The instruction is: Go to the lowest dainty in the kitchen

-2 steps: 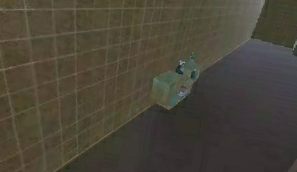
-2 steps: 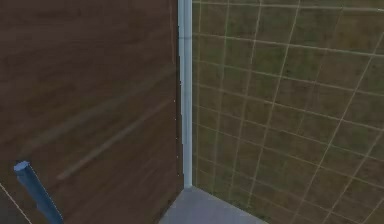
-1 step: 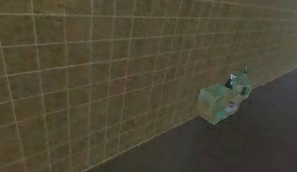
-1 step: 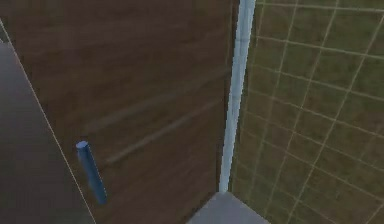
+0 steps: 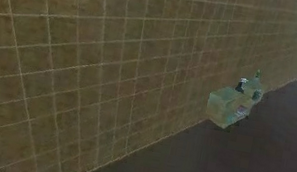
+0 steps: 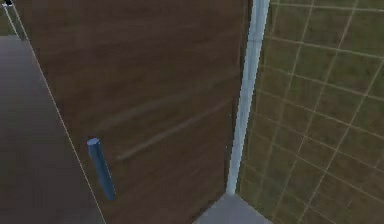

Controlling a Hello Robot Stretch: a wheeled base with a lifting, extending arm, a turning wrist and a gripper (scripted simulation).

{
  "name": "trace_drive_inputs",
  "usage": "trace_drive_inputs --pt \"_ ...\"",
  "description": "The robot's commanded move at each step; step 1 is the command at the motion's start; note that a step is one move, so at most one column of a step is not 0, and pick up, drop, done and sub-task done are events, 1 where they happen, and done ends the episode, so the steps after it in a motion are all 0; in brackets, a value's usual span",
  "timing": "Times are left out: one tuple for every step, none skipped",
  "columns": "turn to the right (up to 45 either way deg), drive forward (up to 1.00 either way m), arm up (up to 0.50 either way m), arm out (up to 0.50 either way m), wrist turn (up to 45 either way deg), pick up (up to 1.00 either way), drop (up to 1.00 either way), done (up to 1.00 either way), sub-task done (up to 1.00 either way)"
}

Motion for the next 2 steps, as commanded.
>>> trace_drive_inputs --pt "0.0 0.40 0.00 0.00 0.0 0.00 0.00 0.00 0.00" --pt "45.0 0.00 0.00 0.00 0.0 0.00 0.00 0.00 0.00"
